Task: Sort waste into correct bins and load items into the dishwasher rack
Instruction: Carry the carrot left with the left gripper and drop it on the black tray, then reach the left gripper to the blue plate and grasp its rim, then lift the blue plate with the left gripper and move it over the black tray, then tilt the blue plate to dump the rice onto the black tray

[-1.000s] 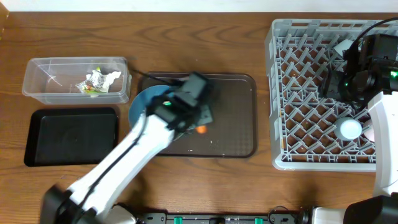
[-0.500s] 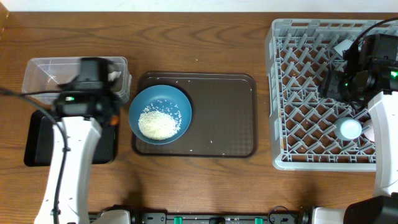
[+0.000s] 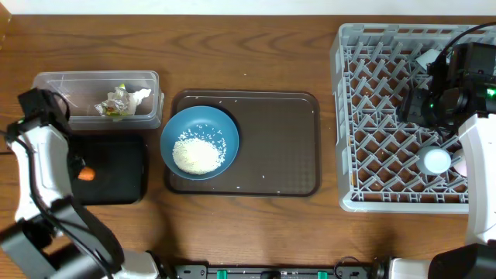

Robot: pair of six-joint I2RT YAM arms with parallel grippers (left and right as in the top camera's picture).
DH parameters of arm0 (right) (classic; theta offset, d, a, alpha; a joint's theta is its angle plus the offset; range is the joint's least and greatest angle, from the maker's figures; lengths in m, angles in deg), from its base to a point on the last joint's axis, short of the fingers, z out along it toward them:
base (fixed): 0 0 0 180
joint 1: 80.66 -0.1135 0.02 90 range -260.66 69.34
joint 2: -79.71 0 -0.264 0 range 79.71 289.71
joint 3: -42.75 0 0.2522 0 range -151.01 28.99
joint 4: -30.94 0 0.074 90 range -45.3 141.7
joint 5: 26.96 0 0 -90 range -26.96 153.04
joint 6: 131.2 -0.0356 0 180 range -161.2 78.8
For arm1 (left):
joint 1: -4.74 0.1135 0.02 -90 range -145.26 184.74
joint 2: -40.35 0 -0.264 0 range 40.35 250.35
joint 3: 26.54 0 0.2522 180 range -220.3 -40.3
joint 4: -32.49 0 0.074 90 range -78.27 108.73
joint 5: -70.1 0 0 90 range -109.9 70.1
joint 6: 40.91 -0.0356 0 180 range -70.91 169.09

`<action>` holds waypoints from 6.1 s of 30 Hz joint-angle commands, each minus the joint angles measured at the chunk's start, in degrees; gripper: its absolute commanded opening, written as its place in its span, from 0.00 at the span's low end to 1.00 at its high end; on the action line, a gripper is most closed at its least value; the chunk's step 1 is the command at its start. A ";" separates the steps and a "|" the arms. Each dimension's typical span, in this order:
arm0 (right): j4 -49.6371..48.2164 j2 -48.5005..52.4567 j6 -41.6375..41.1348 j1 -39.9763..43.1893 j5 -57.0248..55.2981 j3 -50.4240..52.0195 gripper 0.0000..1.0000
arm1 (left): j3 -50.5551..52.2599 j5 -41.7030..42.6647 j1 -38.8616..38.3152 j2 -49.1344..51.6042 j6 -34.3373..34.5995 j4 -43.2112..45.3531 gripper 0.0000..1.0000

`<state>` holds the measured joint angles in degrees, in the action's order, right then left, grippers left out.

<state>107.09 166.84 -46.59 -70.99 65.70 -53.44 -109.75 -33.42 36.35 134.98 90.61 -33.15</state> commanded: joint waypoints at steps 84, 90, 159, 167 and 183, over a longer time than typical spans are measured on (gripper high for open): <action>0.83 -0.13 1.62 0.02 0.22 -0.28 0.66 | -2.43 18.62 -56.08 17.88 -15.78 12.33 0.06; 0.81 -0.13 1.62 0.00 0.20 -0.28 0.66 | -3.50 15.56 -56.08 14.84 -15.76 7.96 0.06; 4.07 -0.13 1.64 0.02 0.15 -0.28 0.67 | -4.57 72.85 6.45 -7.41 -34.03 -1.84 0.06; 4.50 -0.13 1.64 0.02 -2.45 -0.28 0.67 | -2.54 77.42 11.78 -7.41 -34.45 -2.05 0.06; 4.70 -0.13 1.64 0.02 -2.45 -0.28 0.67 | -2.34 80.13 16.87 -7.41 -39.39 -5.75 0.06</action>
<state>111.57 166.84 -45.65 -70.99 63.86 -53.44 -112.26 44.67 52.05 128.32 53.28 -38.27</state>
